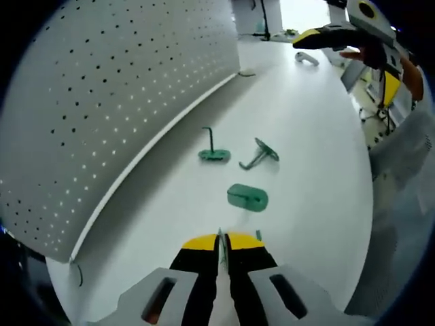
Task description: Insert the hook assembly into the mounting plate slot until the hook locks in place.
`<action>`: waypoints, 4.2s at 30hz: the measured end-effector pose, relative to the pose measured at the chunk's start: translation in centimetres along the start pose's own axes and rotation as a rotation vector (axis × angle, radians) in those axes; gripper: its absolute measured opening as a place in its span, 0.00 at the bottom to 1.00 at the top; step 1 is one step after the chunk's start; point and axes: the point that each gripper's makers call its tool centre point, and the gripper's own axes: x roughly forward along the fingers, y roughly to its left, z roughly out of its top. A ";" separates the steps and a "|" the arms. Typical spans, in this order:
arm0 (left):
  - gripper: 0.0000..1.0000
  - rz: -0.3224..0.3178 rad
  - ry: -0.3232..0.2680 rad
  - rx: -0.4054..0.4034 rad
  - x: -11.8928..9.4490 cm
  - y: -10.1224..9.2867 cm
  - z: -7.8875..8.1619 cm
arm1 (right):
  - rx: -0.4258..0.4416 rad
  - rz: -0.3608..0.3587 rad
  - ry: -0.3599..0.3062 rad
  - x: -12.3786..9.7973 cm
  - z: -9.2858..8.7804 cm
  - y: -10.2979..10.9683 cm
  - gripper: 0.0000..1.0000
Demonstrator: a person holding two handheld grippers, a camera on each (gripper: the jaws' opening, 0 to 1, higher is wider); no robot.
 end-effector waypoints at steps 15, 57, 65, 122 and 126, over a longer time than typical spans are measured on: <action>0.02 0.006 0.004 -0.002 0.1 0.5 0.0 | 0.000 -0.005 -0.001 -0.1 0.0 -0.2 0.78; 0.01 0.067 -0.539 -0.396 -9.6 3.3 7.2 | -0.022 0.010 -0.106 1.7 6.0 1.6 0.63; 0.01 0.059 -0.609 -0.410 -10.4 2.7 8.5 | 0.017 -0.015 -0.141 1.8 7.4 1.5 0.46; 0.01 -0.012 -0.877 -0.522 -14.3 -0.8 14.6 | 0.197 -0.089 -0.249 4.2 11.3 1.7 0.03; 0.01 -0.016 -0.875 -0.529 -14.3 -0.8 14.5 | 0.196 -0.089 -0.248 4.2 11.3 1.7 0.02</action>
